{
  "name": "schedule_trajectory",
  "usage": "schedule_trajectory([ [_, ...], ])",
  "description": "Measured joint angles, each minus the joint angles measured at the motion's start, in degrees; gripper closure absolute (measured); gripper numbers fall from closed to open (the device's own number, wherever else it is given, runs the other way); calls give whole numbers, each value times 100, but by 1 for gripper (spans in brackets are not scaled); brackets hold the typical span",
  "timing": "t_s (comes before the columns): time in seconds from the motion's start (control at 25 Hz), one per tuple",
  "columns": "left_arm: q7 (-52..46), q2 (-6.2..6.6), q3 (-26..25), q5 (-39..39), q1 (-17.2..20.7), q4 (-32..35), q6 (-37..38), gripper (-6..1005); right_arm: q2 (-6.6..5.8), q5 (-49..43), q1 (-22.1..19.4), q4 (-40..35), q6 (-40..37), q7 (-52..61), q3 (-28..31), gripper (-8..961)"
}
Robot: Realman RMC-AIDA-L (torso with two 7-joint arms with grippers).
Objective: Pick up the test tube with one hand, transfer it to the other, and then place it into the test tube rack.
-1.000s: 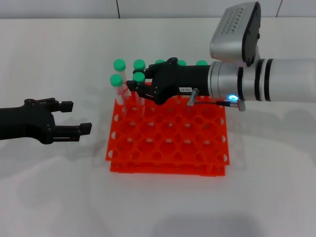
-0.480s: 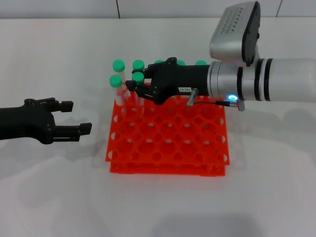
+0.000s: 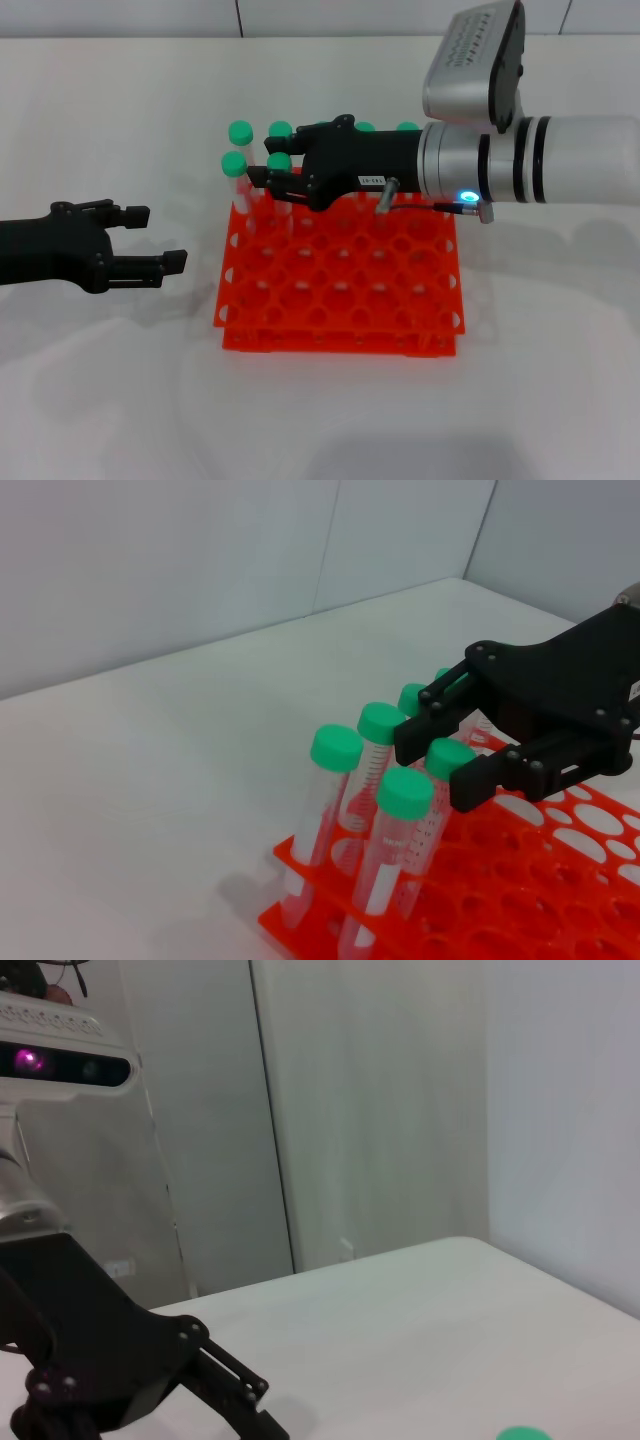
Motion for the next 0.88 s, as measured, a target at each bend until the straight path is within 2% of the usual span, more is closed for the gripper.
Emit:
schedule_trajectory([
  [0.2, 2, 9, -7, 0, 13, -3, -3, 135, -17, -17, -52, -170, -59, -18, 37, 528],
  [0.48, 95, 4, -21, -4, 31, -7, -22, 137, -63, -44, -130, -356, -266, -6, 78, 518],
  [0.64, 98, 3, -26, -12, 34, -11, -39, 138, -107, -79, -360, -702, -370, -3, 200, 512],
  [0.88, 121, 3, -146, -47, -13, -9, -9, 138, -120, -1054, -873, -1317, -659, 408, 1024, 512],
])
